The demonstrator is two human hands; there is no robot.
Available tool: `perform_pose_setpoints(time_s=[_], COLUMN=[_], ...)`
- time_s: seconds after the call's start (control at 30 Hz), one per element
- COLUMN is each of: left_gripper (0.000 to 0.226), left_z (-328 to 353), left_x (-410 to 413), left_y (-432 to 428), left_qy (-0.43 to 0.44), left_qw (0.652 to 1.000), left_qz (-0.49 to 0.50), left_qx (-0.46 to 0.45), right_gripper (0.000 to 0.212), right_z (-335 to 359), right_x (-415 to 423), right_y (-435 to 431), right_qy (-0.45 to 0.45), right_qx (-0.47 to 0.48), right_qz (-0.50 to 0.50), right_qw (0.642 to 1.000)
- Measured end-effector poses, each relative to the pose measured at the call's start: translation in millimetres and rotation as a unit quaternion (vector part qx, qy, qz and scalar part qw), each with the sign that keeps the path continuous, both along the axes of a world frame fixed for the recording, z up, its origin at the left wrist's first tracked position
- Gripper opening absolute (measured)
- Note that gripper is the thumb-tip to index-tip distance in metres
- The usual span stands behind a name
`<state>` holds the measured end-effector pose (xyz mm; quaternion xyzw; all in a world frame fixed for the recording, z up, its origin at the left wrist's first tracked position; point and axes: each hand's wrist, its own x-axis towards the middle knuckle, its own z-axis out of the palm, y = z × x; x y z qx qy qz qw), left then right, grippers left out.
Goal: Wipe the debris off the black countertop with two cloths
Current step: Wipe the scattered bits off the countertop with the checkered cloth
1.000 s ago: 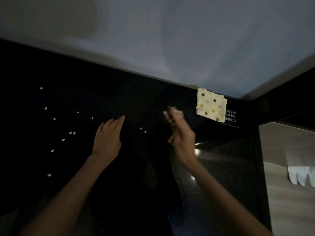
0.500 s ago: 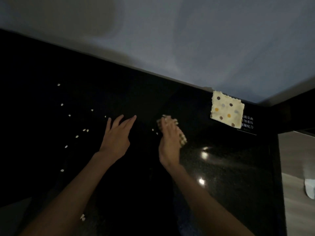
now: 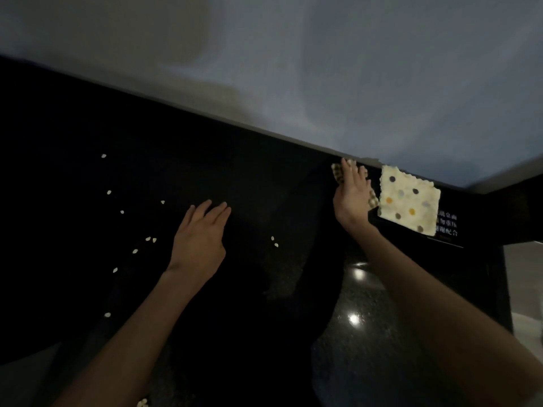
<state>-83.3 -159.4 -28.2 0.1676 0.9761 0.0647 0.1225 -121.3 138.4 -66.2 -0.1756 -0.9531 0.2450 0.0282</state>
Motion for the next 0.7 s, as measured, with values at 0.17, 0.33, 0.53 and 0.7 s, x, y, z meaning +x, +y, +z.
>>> perform_pose_setpoints(time_s=[0.17,0.33,0.53,0.7], left_gripper=[0.075,0.079,0.077,0.08], left_z=[-2.4,-0.9,-1.8,0.5], left_x=[-1.0,1.5,6.1,7.8], left_y=[-1.9,-3.2,-3.6,-5.5], left_qy=[0.0,-0.014,-0.021,-0.03], left_qw=[0.999,0.999,1.0,0.999], left_qz=[-0.02,-0.017,-0.01,-0.016], left_qx=[-0.038,-0.039,-0.017,-0.023], right_gripper=[0.057,0.056,0.049,0.048], right_z=[-5.3,-6.7,13.0,67.8], right_x=[-47.9,-46.2,16.4,37.0], right_y=[-25.2,-93.7,-120.0,-90.7], right_qy=[0.045,0.037,-0.078,0.043], right_qx=[-0.032,-0.092,-0.268,-0.4], right_qz=[0.085,0.287,0.326,0.075], right_qw=[0.995,0.953,0.903,0.912])
